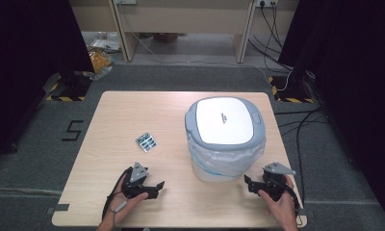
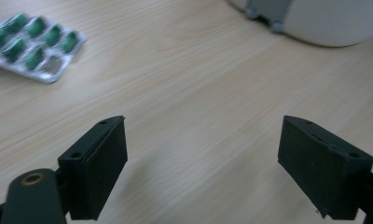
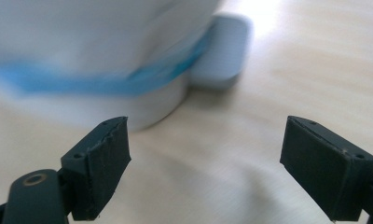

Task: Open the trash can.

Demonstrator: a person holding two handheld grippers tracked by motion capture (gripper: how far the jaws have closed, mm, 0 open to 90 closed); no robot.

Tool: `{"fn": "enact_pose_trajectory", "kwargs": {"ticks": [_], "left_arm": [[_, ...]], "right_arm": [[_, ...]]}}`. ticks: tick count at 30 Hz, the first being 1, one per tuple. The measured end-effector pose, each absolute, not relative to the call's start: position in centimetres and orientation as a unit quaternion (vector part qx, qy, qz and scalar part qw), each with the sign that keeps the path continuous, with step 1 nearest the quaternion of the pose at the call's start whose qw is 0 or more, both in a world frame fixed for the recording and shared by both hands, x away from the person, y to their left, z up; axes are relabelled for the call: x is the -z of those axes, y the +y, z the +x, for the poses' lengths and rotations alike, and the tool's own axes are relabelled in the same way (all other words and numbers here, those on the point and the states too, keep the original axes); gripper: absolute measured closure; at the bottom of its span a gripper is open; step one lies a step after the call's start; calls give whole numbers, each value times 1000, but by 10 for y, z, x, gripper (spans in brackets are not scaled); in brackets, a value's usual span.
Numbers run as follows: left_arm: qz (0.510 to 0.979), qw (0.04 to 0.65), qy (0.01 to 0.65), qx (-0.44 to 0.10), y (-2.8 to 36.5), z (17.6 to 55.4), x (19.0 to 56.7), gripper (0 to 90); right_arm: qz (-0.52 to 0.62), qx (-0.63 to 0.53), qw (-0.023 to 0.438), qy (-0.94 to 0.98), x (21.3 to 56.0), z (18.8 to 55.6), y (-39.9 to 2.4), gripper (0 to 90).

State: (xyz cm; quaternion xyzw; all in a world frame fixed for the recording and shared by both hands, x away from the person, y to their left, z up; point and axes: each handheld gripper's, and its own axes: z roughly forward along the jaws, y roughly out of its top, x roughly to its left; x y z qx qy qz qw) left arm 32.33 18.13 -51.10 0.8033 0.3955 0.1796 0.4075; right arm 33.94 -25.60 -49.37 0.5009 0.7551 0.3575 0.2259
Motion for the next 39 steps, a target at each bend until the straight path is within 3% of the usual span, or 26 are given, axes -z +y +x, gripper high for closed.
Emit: {"fn": "enact_pose_trajectory", "kwargs": {"ticks": [12,17,20,28,31,39], "left_arm": [[810,440,354,-159,110,333,505,153],[803,449,355,-165,90,339,503,153],[799,450,362,-167,86,343,503,153],[796,440,373,-185,87,353,503,117],[792,436,384,-190,92,359,499,103],[774,432,410,-215,101,379,490,150]], "right_arm": [[539,-359,261,715,489,384,-272,170],[538,-368,251,715,494,402,-269,184],[553,-371,239,706,500,404,-271,150],[564,-354,251,703,498,396,-264,169],[562,-388,210,700,504,387,-260,179],[581,-397,215,678,508,378,-258,189]]}}
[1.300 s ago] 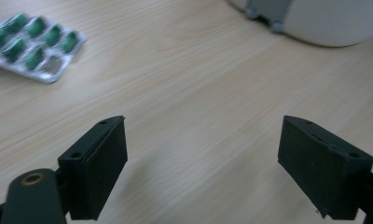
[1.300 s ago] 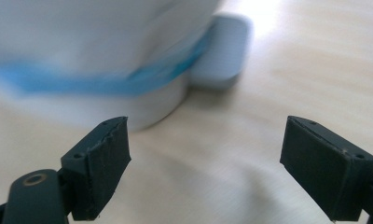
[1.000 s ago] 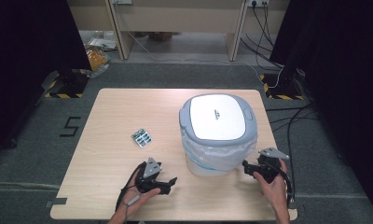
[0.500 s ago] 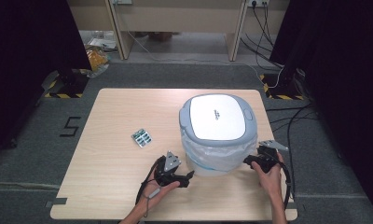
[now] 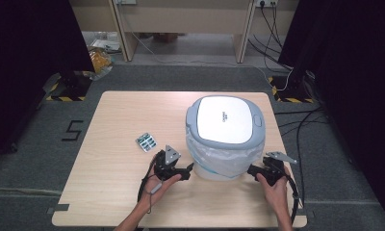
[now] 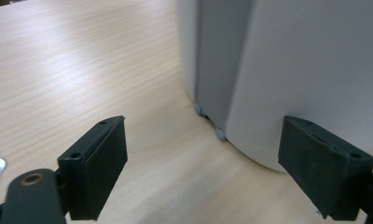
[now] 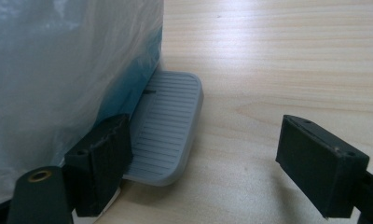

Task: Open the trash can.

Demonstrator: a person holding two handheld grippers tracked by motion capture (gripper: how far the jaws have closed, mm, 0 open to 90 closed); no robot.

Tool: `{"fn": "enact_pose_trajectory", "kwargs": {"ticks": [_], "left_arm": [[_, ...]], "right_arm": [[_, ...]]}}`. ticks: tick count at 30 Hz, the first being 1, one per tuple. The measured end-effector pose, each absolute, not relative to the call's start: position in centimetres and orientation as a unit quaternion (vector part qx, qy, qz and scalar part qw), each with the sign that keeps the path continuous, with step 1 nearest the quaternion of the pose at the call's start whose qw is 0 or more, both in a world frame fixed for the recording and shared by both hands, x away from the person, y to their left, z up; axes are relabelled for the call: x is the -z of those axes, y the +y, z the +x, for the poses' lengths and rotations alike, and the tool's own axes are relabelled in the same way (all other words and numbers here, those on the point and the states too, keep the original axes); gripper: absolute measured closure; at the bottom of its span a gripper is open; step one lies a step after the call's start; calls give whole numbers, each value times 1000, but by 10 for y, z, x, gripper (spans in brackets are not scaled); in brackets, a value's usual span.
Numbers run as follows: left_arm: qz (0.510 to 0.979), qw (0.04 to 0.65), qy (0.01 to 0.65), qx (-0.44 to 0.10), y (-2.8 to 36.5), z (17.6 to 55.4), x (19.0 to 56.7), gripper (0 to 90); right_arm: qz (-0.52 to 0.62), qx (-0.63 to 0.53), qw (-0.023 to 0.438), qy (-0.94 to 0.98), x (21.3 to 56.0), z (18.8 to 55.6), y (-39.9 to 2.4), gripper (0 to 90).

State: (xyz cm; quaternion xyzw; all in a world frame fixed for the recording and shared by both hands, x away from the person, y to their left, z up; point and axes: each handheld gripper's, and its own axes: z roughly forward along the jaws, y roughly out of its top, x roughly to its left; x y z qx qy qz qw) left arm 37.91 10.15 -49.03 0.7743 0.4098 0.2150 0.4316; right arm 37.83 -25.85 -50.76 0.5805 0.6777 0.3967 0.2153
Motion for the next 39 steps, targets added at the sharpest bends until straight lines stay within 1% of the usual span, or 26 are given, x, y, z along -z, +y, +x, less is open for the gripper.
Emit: {"fn": "enact_pose_trajectory", "kwargs": {"ticks": [1,3,6,8,11,13,15,17,20,22,23,27,29,30,33,36,39], "left_arm": [[774,430,412,-215,102,380,490,150],[768,436,420,-211,103,380,489,177],[758,455,424,-195,107,372,490,175],[766,455,412,-190,105,363,491,152],[778,453,394,-184,95,353,494,150],[780,452,393,-182,91,355,494,143],[779,449,397,-184,92,359,495,95],[766,451,417,-189,100,367,496,98],[757,455,434,-180,106,372,497,96],[752,455,439,-184,109,377,497,93],[749,457,443,-185,109,378,497,93],[747,457,447,-181,111,385,497,93],[747,455,448,-183,110,389,497,93],[747,454,449,-184,110,391,497,94],[745,454,453,-185,109,395,496,94],[743,452,457,-187,107,403,496,106],[739,451,465,-187,106,412,495,126]], "right_arm": [[582,-394,218,678,507,377,-257,189],[586,-395,216,674,508,375,-255,190],[591,-407,206,665,511,373,-253,189],[591,-410,197,666,511,370,-251,189],[592,-418,177,666,512,367,-243,188],[587,-419,176,669,513,363,-237,187],[591,-422,172,665,513,359,-229,188],[590,-425,169,665,515,357,-221,189],[589,-426,165,666,515,356,-216,187],[584,-426,163,671,513,356,-214,182],[579,-422,172,676,509,356,-217,197],[574,-433,188,669,501,355,-230,204],[578,-428,213,661,492,358,-244,206],[580,-421,224,660,491,360,-247,208],[581,-400,237,668,491,366,-249,210],[569,-386,227,690,498,373,-243,215],[565,-393,222,691,501,371,-238,213]]}}
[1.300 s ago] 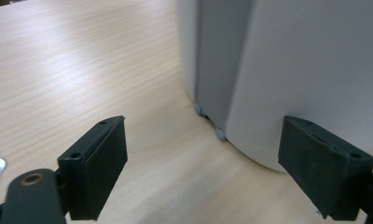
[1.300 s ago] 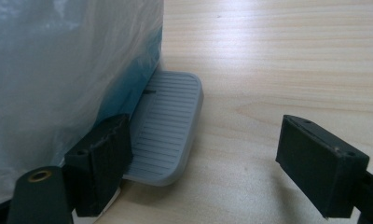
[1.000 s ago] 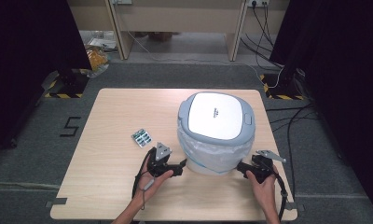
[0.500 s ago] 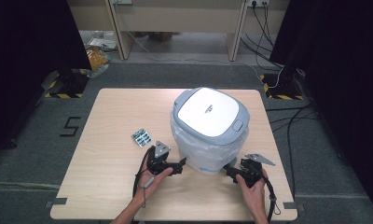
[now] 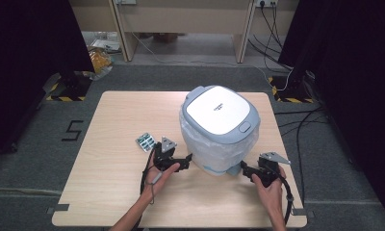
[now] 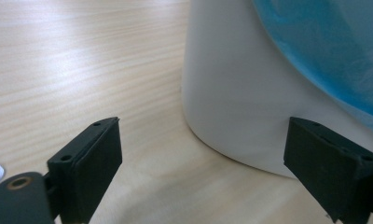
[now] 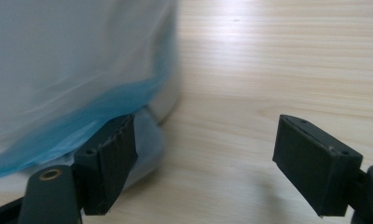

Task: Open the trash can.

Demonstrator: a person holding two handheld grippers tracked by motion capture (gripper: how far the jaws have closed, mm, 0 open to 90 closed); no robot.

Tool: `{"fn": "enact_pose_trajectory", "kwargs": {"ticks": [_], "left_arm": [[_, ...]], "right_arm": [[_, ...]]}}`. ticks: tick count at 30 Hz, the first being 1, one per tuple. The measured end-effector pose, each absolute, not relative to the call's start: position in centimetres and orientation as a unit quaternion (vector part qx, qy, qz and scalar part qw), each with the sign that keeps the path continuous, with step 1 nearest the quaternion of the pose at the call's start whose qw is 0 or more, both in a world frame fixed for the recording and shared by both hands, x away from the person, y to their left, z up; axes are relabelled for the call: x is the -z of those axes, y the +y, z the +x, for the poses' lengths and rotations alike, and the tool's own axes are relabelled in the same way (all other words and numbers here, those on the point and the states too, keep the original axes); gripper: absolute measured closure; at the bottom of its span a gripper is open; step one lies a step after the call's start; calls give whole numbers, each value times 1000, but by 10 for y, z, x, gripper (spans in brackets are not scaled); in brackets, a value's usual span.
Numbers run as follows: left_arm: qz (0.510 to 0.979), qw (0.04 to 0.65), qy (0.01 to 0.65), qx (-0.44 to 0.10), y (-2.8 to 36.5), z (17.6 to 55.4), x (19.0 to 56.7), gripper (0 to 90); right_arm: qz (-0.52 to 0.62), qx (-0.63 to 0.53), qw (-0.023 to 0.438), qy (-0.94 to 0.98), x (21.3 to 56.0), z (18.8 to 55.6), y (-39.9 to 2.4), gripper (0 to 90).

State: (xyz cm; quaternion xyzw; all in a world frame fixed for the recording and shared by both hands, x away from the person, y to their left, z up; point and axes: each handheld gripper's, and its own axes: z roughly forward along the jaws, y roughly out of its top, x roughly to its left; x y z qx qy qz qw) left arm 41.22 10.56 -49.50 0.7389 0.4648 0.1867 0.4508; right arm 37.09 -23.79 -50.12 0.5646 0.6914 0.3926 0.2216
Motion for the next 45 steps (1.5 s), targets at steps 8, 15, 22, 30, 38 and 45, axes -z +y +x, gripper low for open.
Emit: {"fn": "enact_pose_trajectory", "kwargs": {"ticks": [8,15,22,30,38,45], "left_arm": [[715,462,499,-161,101,439,498,149],[718,457,500,-159,100,455,496,150],[730,449,486,-173,112,450,495,150],[763,428,451,-176,152,406,502,150],[778,401,446,-187,179,380,513,150],[766,379,472,-214,209,375,519,150]], "right_arm": [[579,-404,232,669,507,360,-230,215],[575,-417,222,668,512,351,-214,202],[560,-407,246,678,509,347,-213,195],[454,-445,250,730,500,322,-202,199],[429,-442,229,754,506,328,-183,217],[424,-441,230,757,507,328,-184,229]]}}
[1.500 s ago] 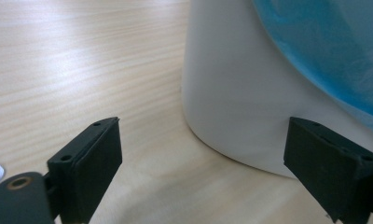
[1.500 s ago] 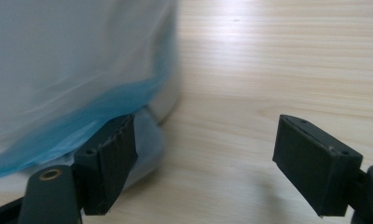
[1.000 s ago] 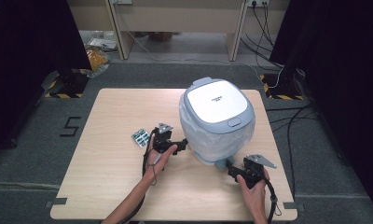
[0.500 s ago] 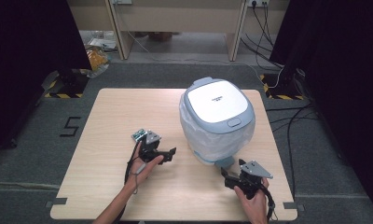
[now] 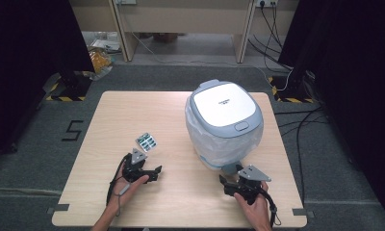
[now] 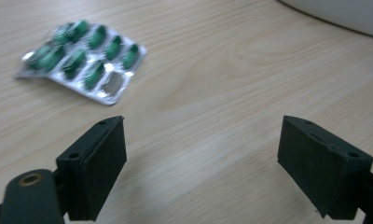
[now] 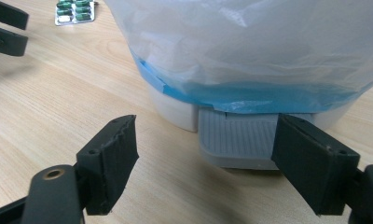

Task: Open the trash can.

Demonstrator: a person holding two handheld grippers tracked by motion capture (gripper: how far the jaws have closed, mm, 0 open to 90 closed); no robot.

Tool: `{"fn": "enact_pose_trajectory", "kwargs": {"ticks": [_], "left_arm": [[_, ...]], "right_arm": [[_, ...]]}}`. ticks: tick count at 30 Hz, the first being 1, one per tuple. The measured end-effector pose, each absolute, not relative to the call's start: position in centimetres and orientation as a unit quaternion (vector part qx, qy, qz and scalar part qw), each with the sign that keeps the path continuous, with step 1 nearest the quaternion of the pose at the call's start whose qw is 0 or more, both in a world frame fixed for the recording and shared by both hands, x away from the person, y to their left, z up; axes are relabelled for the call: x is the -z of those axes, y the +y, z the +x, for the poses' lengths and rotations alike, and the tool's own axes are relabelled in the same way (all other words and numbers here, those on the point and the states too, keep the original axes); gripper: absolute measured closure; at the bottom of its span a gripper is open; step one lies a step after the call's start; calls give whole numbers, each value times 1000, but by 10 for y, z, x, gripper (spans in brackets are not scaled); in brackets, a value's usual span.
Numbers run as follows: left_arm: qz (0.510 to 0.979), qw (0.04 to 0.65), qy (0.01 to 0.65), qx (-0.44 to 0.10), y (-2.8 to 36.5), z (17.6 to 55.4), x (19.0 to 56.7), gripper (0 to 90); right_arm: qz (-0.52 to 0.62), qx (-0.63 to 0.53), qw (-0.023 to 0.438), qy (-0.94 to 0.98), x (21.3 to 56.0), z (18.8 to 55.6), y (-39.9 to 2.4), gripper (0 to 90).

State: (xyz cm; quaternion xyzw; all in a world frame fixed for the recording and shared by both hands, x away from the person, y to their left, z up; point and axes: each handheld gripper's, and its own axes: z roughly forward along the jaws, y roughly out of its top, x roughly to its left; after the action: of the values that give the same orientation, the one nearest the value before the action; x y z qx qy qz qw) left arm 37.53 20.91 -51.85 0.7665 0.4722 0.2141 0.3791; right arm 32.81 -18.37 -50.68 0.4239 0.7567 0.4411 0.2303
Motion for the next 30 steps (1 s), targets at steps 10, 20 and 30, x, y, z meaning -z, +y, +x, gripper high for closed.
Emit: {"fn": "enact_pose_trajectory", "kwargs": {"ticks": [10,20,30], "left_arm": [[767,349,493,-215,230,381,524,142],[769,349,492,-212,230,382,524,112],[770,350,491,-210,230,382,524,104]], "right_arm": [[418,-451,230,754,503,331,-186,226],[396,-408,252,783,511,331,-175,213],[393,-406,249,786,512,332,-176,210]]}}
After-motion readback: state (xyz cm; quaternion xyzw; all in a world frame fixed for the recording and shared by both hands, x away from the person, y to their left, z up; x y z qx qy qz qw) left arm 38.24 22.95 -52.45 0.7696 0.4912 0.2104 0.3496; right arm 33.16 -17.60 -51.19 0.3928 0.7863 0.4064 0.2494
